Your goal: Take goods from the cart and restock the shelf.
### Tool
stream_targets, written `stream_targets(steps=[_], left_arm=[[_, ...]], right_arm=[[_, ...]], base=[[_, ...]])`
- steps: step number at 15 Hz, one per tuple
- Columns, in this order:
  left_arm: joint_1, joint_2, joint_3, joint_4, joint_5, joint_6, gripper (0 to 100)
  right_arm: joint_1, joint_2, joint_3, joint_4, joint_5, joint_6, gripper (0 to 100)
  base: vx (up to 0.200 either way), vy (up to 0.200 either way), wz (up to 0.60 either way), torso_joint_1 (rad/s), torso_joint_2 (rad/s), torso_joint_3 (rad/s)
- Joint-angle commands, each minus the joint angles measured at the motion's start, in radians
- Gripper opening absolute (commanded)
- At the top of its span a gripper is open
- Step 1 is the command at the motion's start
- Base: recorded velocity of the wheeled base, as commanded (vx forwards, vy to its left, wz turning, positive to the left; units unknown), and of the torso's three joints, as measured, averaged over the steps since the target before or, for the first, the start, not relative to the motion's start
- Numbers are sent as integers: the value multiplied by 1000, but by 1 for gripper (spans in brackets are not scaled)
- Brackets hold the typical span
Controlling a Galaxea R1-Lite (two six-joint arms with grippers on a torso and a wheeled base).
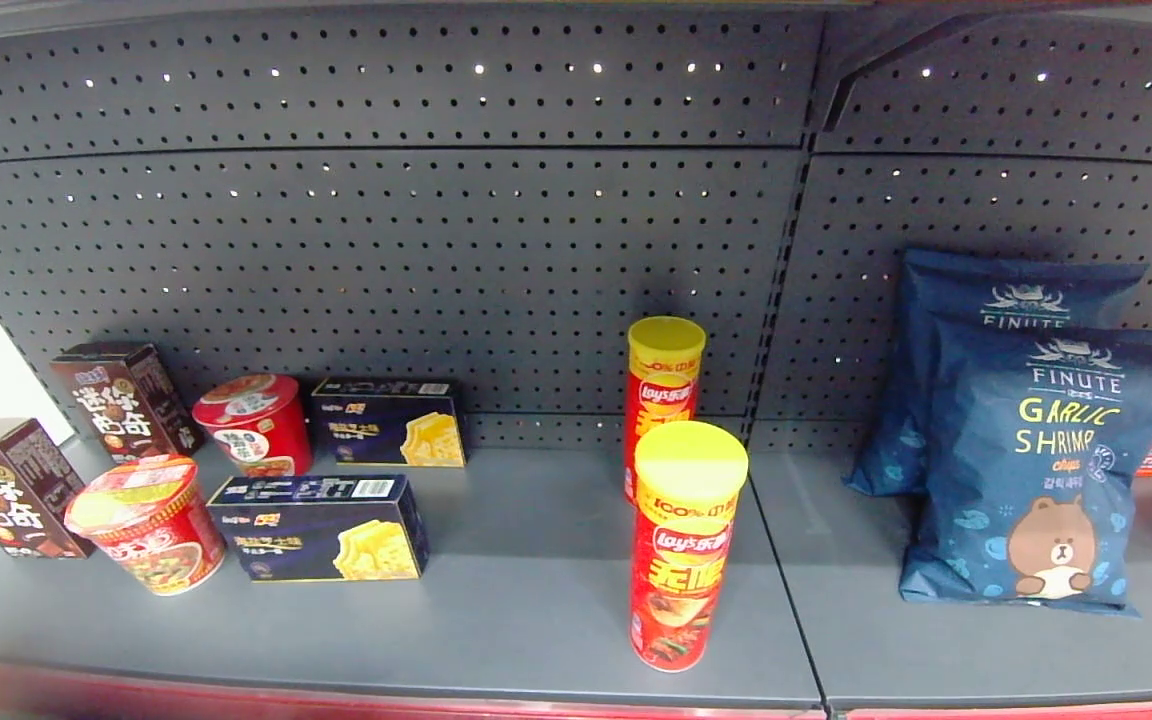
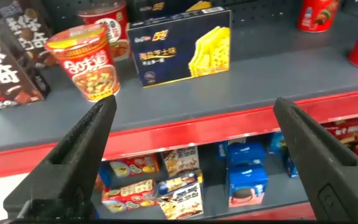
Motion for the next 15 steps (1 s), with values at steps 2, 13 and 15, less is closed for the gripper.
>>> stream_targets(steps=[2,13,15], left_arm=[[0,5,0,0,6,0,100],[-1,5,0,74,210,-39,100],[-1,5,0,74,165,-51,100]], right_arm=[[1,0,11,-14,-184,-3,100],[1,0,29,3,253,7,100],[1,0,29,3,255,7,100]], base=[[0,0,0,0,0,0],[0,0,0,0,0,0],[0,0,0,0,0,0]])
